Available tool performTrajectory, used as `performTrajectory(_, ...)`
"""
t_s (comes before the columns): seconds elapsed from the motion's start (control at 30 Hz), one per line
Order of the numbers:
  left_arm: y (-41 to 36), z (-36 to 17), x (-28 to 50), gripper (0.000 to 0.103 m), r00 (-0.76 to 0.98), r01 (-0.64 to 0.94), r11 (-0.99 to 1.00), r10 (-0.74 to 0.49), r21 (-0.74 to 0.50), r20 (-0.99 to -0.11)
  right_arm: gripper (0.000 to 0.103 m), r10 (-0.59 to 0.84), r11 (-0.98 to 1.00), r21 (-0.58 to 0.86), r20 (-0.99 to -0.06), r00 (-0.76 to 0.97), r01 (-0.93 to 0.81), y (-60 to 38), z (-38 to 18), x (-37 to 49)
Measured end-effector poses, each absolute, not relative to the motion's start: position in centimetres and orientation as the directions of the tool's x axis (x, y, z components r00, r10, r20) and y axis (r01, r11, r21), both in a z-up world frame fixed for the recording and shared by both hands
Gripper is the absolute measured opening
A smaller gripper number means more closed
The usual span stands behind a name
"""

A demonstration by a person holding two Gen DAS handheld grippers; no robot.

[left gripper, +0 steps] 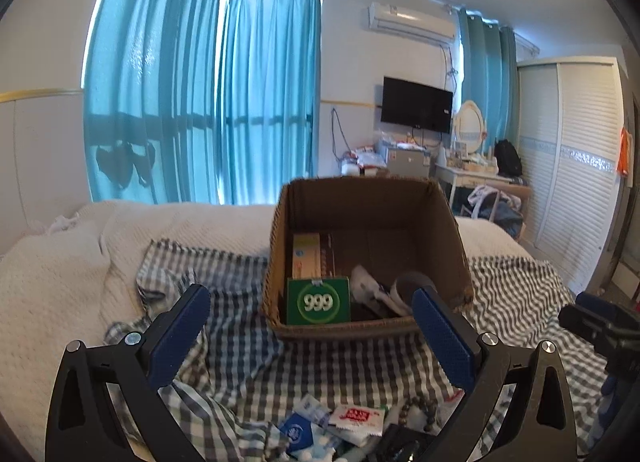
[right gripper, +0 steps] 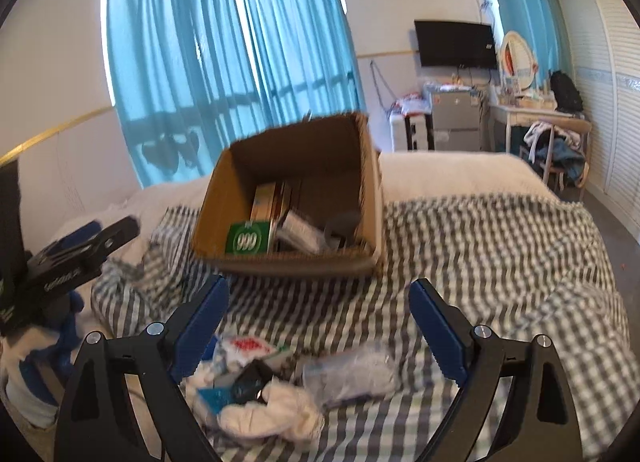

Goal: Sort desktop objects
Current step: 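Grasp the white lace cloth with the right gripper while the left grasps a red sachet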

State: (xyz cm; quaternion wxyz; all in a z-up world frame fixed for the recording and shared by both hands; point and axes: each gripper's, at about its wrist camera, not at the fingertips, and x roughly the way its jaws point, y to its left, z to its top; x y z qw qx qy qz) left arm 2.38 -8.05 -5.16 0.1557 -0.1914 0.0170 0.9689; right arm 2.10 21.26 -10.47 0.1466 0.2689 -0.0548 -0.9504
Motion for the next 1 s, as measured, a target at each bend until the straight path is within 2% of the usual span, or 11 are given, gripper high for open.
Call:
performTrajectory(0.5,-4.4,-12.7,-0.3,0.103,-0.737,-0.395,-0.919,0.314,0.004,-0.598,0.091,-0.314,-0.947,0.184,-0.692,-0.650,0.262,18.5,-17.3,1.1)
performTrajectory(0.6,-4.1,-14.7,-1.5,0.103,-0.679,-0.408,-0.913,0.317,-0.019,-0.662,0.087,-0.311,-0.946,0.170,-0.721,-0.619,0.276,17.6,-18.3,0.8)
performTrajectory(0.73,-4.0,-16.3,-2.9,0.103,-0.626,-0.407,-0.912,0.319,-0.052,-0.712,0.074,-0.299,-0.945,0.160,-0.775,-0.557,0.284,16.8,-19.9,0.1)
performTrajectory(1.0,-1.8,-19.1,-4.0,0.101,-0.568,-0.455,-0.891,0.289,0.001,-0.771,0.069,-0.276,-0.946,0.156,-0.846,-0.456,0.283,16.3,-22.5,-1.1)
